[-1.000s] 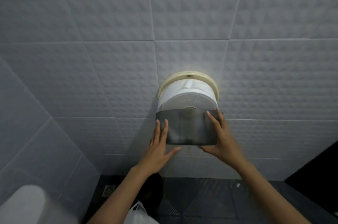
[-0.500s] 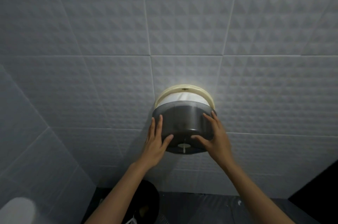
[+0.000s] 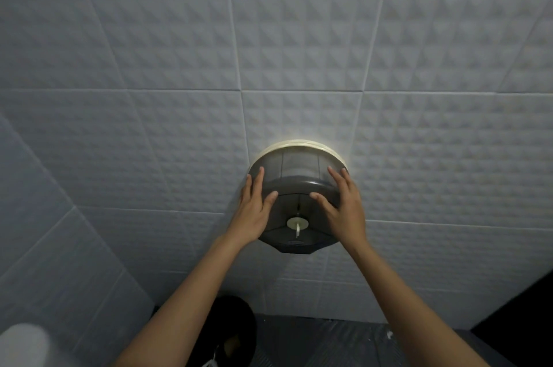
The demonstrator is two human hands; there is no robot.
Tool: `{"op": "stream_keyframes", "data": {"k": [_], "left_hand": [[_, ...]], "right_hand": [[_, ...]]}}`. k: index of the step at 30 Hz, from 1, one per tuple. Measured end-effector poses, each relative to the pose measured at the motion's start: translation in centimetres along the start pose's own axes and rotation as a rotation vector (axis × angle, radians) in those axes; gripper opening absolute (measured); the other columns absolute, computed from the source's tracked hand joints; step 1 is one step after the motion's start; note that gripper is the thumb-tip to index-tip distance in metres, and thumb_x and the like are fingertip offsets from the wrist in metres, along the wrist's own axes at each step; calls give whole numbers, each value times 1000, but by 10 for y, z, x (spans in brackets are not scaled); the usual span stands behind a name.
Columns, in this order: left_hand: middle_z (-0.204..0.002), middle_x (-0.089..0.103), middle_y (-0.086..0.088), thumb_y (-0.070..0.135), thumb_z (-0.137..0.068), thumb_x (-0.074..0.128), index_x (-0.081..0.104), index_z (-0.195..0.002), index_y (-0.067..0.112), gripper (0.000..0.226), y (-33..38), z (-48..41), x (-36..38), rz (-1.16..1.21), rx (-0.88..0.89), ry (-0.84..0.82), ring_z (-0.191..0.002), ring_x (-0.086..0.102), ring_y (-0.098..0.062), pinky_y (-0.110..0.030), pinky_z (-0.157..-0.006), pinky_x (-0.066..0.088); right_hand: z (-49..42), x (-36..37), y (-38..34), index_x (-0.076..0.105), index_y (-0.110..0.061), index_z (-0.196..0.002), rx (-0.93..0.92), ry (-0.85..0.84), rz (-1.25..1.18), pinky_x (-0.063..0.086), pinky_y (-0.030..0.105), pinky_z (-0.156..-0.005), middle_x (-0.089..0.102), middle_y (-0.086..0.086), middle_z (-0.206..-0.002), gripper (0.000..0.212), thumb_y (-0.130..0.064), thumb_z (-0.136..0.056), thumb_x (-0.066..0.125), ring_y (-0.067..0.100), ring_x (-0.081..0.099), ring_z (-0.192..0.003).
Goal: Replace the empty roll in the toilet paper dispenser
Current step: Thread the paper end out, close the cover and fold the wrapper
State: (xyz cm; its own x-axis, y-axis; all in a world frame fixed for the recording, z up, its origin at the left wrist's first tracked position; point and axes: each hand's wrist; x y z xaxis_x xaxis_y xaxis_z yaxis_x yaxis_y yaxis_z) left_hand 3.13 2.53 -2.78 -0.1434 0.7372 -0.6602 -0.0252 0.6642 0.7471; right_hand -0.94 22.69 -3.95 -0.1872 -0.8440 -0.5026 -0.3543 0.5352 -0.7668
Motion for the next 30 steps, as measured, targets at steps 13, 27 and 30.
{"op": "stream_keyframes", "data": {"k": [13, 27, 30], "left_hand": [[-161, 0, -11, 48, -98, 30, -3, -151, 33, 64, 6, -20, -10, -125, -35, -27, -148, 7, -29, -47, -119, 15], [-161, 1, -13, 50, -98, 28, -4, -151, 33, 64, 3, -24, -11, -167, -26, -43, -147, 12, -33, -50, -117, 19], [-161, 1, -13, 50, -98, 27, -4, -151, 33, 64, 4, -23, -11, -179, -26, -36, -147, 12, -34, -51, -117, 20]], "right_hand": [[-2, 11, -1, 31, -35, -144, 50, 60, 21, 30, 51, -113, 26, 4, -156, 67, -54, -85, 57, 23, 24, -143], [70, 66, -11, 65, -5, -112, 88, 115, 32, 50, 26, -82, 63, 8, -107, 26, -21, -91, 62, 19, 61, -96], [65, 74, -14, 67, -7, -105, 188, 130, 16, 52, 29, -77, 66, 7, -96, 20, -21, -91, 62, 17, 63, -87]]}}
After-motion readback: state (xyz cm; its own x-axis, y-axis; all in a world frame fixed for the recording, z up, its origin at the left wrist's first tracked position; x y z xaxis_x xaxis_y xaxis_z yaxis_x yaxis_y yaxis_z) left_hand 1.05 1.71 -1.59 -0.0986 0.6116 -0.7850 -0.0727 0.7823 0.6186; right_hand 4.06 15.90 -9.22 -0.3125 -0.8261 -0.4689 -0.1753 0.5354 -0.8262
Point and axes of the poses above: each hand's wrist, its own z-axis away from the middle knuckle, its own x-axis out of the palm, y = z × x
